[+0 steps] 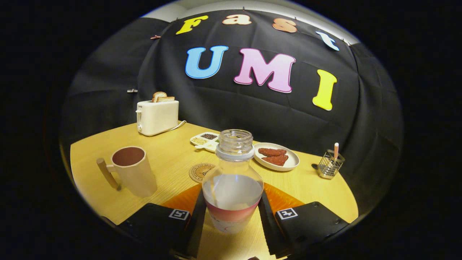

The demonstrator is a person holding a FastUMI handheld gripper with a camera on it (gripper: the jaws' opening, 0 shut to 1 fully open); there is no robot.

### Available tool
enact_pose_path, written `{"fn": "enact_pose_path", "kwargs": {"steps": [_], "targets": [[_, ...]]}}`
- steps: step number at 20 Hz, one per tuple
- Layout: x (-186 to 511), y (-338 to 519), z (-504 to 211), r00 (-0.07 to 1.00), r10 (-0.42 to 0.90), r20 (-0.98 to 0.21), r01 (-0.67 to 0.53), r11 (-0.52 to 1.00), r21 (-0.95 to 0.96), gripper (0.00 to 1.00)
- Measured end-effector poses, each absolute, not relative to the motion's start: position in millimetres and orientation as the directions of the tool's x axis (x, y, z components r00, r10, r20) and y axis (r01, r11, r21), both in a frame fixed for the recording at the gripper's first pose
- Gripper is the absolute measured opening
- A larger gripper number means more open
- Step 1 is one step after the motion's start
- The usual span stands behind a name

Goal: Take the bottle from table, then pour the juice into the cup, finally place the bottle on the coaster

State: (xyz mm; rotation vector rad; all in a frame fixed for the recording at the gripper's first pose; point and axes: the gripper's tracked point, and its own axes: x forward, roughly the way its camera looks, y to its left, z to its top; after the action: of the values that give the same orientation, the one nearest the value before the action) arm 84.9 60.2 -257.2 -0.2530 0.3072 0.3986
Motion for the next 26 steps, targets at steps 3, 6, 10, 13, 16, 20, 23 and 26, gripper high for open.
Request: {"fn": "enact_pose_path", "kwargs": {"steps": [3, 6, 10, 13, 16, 20, 23, 26], "targets": [[85.7, 73.1, -245.9, 0.869, 0.357, -0.343, -0.446, 0.865, -0.228, 0.72], [85.2, 86.7, -237.9, 0.847, 0.380, -0.373, -0.490, 0.830, -0.268, 0.72], [90.8, 90.1, -226.7, 0.846, 0.332, -0.418, -0.494, 0.782, -0.379, 0.72], [92.9, 95.3, -221.2, 0.853, 0.299, -0.427, -0.493, 0.728, -0.477, 0.72], [91.9, 98.8, -223.2, 0.864, 0.255, -0.434, -0.486, 0.648, -0.586, 0.69], [89.3, 103.5, -229.8, 0.872, 0.210, -0.443, -0.483, 0.523, -0.702, 0.69], [92.6, 105.7, -225.6, 0.889, 0.182, -0.421, -0.456, 0.440, -0.774, 0.69], [95.9, 112.4, -225.1, 0.897, 0.177, -0.406, -0.443, 0.355, -0.823, 0.69]]}}
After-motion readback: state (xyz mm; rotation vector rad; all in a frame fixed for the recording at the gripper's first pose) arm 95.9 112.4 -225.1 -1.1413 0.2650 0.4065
